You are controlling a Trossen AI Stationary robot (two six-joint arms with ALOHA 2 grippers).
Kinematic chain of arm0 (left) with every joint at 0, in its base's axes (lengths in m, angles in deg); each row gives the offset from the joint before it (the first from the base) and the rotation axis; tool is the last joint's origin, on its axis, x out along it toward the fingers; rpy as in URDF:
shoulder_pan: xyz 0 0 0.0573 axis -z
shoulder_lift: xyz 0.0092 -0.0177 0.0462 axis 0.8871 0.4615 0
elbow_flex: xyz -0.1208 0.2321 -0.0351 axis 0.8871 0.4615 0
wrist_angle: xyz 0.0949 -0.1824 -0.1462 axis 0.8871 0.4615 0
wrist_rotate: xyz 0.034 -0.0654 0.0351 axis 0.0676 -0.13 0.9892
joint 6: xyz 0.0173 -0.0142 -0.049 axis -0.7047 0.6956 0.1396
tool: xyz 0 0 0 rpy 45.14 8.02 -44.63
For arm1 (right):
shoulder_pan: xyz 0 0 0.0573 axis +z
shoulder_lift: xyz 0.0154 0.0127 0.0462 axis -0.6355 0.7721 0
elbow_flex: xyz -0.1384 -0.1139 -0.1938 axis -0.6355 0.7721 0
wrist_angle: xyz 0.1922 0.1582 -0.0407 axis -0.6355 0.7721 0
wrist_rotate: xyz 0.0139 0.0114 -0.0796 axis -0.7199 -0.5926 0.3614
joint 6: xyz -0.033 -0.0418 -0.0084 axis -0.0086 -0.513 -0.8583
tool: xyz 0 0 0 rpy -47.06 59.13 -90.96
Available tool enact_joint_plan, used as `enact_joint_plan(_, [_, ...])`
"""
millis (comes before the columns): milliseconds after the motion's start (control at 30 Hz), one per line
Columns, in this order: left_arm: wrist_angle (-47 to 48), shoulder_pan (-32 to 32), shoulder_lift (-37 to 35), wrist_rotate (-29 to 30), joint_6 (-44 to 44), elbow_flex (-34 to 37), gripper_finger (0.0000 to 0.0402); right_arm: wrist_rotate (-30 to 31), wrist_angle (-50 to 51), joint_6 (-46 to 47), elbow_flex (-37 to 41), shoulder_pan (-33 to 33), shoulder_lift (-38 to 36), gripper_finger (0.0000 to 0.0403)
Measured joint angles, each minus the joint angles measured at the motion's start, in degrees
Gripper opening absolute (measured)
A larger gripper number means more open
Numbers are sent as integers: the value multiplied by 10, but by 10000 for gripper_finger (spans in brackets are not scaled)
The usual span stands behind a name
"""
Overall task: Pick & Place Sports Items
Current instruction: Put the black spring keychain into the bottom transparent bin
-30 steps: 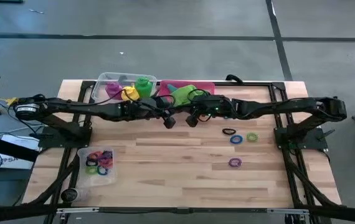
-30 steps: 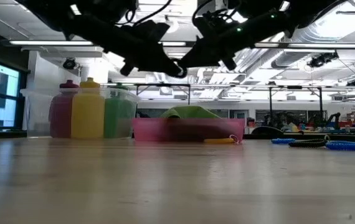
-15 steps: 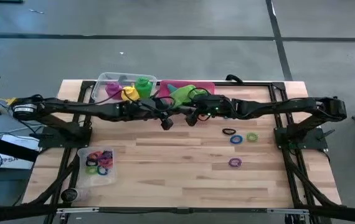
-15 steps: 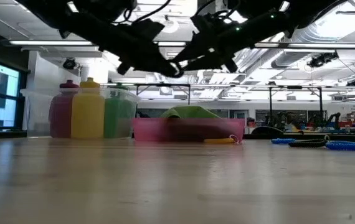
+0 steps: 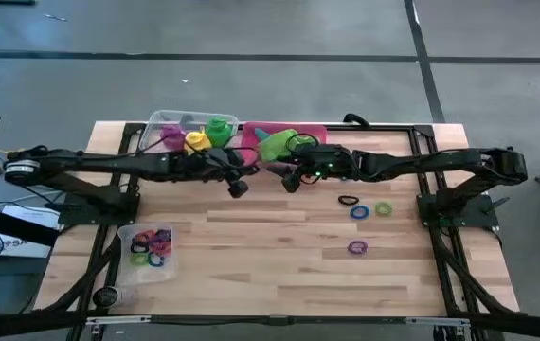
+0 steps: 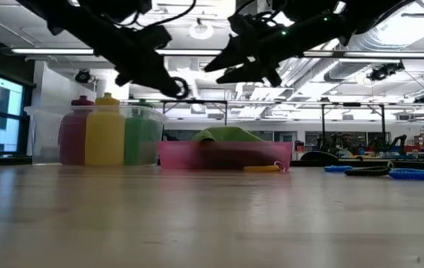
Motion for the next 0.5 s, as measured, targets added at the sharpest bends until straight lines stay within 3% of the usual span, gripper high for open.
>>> enact_joint_plan(233, [82, 14, -75, -73, 35, 0, 7, -13, 1, -2, 0, 0, 0, 205])
enact_joint_plan(500, [191, 34, -165, -241, 126, 0, 7, -30, 10, -2, 0, 0, 0, 205])
